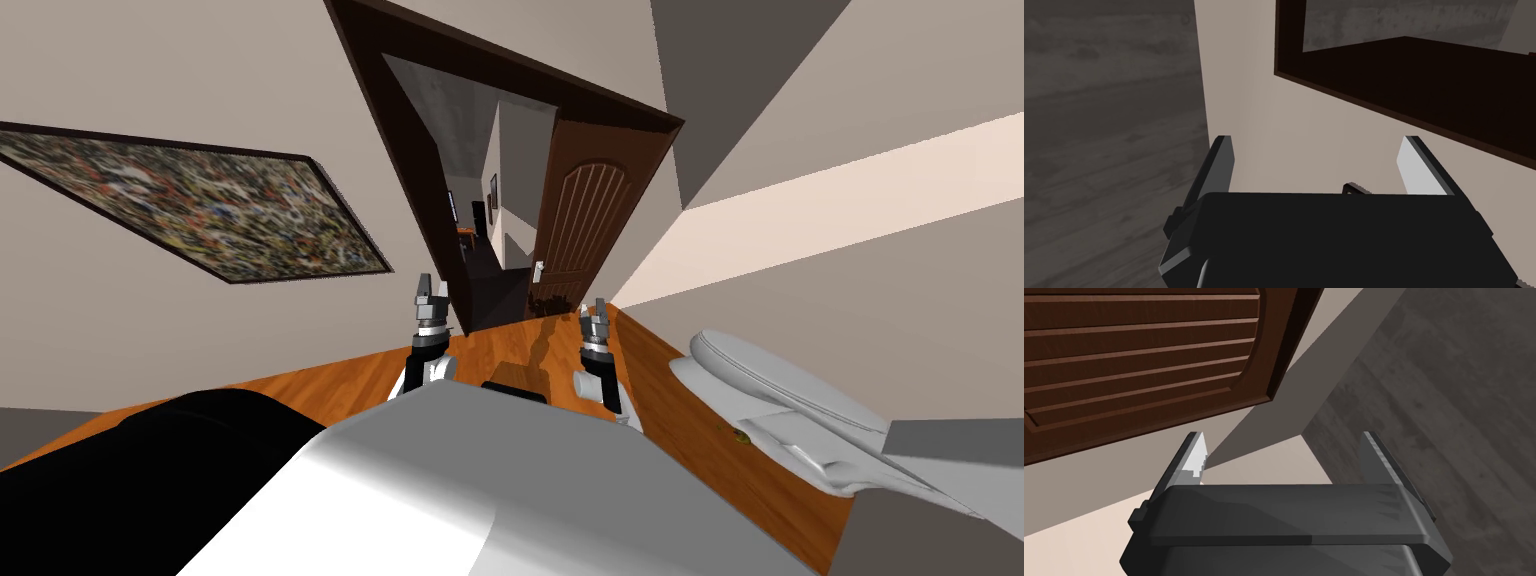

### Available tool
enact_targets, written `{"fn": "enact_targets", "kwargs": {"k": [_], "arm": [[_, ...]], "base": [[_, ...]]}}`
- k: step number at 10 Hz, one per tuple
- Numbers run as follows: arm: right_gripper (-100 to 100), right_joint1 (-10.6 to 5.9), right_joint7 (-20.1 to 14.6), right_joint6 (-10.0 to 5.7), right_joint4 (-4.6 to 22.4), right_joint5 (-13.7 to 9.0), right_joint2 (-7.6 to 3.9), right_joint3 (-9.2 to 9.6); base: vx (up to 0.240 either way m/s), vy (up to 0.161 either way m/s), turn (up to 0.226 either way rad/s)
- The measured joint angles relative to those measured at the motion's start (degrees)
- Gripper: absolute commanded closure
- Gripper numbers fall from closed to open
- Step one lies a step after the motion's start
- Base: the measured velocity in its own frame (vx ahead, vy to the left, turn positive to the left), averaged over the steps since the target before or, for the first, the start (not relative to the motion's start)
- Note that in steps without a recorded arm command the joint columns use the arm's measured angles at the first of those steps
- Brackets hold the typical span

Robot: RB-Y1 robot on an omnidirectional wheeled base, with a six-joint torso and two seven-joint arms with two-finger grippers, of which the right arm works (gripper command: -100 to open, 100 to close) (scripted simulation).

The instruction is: Push the door open

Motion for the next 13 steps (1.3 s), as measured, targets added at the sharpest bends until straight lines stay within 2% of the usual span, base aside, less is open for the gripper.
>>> {"fn": "enact_targets", "kwargs": {"k": [1,4,8,10,13], "arm": [[-100,-1.52,-0.2,0.45,1.7,-0.1,-0.23,-0.1],[-100,-3.97,-0.6,0.96,6.1,-0.2,-0.41,0.48],[-100,-8.24,-1.7,1.71,12.6,-0.7,-1.42,0.55],[-100,-9.29,-1.9,1.83,14.8,-0.9,-1.7,0.64],[-100,-12.53,-2.6,2.25,19.8,-1.1,-2.12,0.81]], "base": [[0.096,-0.052,0.083],[0.093,-0.059,0.07],[0.083,-0.051,0.065],[0.059,-0.042,0.07],[0.087,-0.057,0.077]]}}
